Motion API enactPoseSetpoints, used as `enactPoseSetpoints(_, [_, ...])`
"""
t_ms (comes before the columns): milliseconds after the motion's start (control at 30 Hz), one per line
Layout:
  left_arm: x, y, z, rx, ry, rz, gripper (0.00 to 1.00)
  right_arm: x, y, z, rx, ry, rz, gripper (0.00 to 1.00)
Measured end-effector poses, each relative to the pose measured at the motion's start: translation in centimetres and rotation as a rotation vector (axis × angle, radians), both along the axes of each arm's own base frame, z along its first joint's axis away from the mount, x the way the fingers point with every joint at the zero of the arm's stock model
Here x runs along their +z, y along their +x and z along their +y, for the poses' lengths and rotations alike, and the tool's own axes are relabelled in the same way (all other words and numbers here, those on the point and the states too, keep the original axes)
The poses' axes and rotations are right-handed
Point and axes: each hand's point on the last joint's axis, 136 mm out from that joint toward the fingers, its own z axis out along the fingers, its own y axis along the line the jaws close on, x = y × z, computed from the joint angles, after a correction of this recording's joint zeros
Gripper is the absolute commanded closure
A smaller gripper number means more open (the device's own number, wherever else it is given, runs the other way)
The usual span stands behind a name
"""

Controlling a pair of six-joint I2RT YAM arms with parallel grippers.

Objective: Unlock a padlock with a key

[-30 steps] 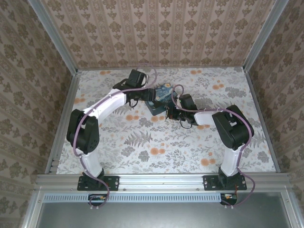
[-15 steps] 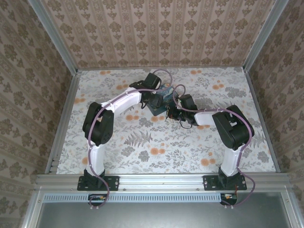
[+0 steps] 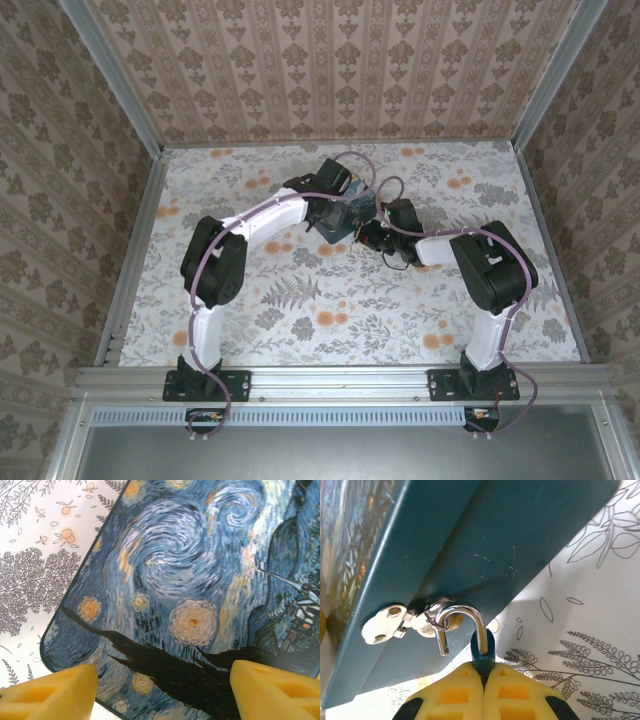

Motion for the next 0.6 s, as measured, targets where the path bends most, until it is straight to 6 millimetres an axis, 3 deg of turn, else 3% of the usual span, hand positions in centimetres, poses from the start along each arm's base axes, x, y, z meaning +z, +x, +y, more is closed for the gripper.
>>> enactPoseSetpoints(367, [-0.1, 0.3, -1.3, -0.023, 0.008, -0.046, 0.31, 0.2, 1.5, -1.1, -0.069, 0.109, 0.035, 1.00])
enactPoseSetpoints(600, [-0.2, 0.7, -2.1, -0.030, -0.009, -0.065, 0.32, 1.0, 4.9, -2.9, -0.107, 0.161, 0.041, 1.00])
